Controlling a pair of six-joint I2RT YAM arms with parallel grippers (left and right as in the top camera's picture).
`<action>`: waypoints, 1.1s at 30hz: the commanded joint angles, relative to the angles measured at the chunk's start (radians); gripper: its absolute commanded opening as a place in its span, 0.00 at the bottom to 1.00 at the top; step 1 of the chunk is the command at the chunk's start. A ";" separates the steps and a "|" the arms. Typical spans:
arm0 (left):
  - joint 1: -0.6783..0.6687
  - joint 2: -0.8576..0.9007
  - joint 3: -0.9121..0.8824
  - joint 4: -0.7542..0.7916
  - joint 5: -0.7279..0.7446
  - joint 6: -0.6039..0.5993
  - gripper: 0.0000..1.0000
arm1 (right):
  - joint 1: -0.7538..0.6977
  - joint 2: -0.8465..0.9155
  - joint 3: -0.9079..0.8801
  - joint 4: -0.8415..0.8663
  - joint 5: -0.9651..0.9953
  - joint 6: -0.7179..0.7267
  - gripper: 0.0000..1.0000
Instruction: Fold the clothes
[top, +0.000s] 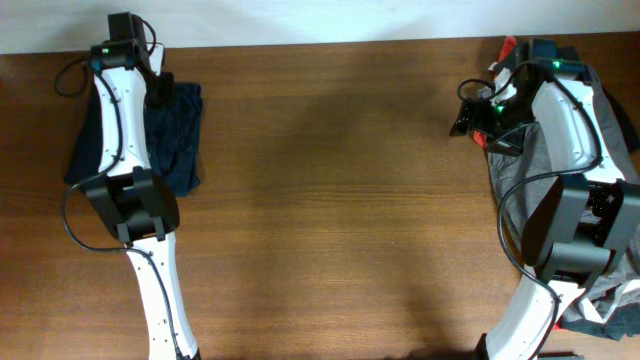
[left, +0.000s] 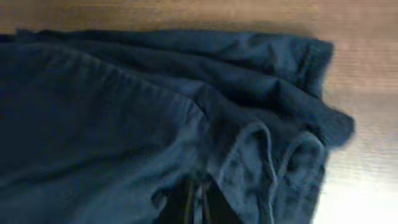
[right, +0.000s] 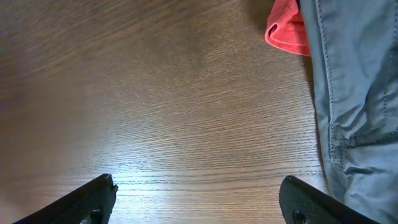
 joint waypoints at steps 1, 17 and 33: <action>-0.013 -0.064 0.023 -0.053 0.062 0.010 0.11 | 0.005 -0.024 0.017 -0.003 -0.005 -0.007 0.89; -0.039 -0.058 -0.203 -0.095 0.241 0.009 0.01 | 0.004 -0.024 0.017 -0.025 -0.005 -0.026 0.89; -0.036 -0.058 -0.404 0.119 0.140 0.151 0.00 | 0.005 -0.024 0.017 -0.039 -0.005 -0.026 0.89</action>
